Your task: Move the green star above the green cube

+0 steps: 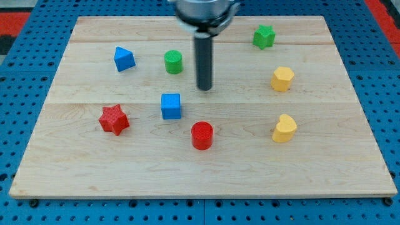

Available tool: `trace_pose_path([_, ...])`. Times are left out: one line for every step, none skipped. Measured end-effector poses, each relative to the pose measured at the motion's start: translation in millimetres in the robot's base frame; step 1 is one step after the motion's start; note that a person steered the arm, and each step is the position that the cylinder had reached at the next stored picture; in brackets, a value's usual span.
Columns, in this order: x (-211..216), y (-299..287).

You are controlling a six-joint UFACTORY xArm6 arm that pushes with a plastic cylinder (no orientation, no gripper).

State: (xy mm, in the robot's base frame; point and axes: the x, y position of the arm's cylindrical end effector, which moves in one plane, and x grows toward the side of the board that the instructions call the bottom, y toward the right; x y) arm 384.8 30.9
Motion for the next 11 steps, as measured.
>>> trace_pose_path([-39.2,82.4])
trace_pose_path([-70.9,131.7])
trace_pose_path([-108.7,160.7])
trace_pose_path([-136.2,171.6])
trace_pose_path([-127.2,122.8])
trace_pose_path([-112.5,64.5])
trace_pose_path([-110.9,3.9])
trace_pose_path([-112.6,-18.2])
trace_pose_path([-112.9,-29.1])
trace_pose_path([-117.8,-29.3])
trace_pose_path([-118.4,-39.8])
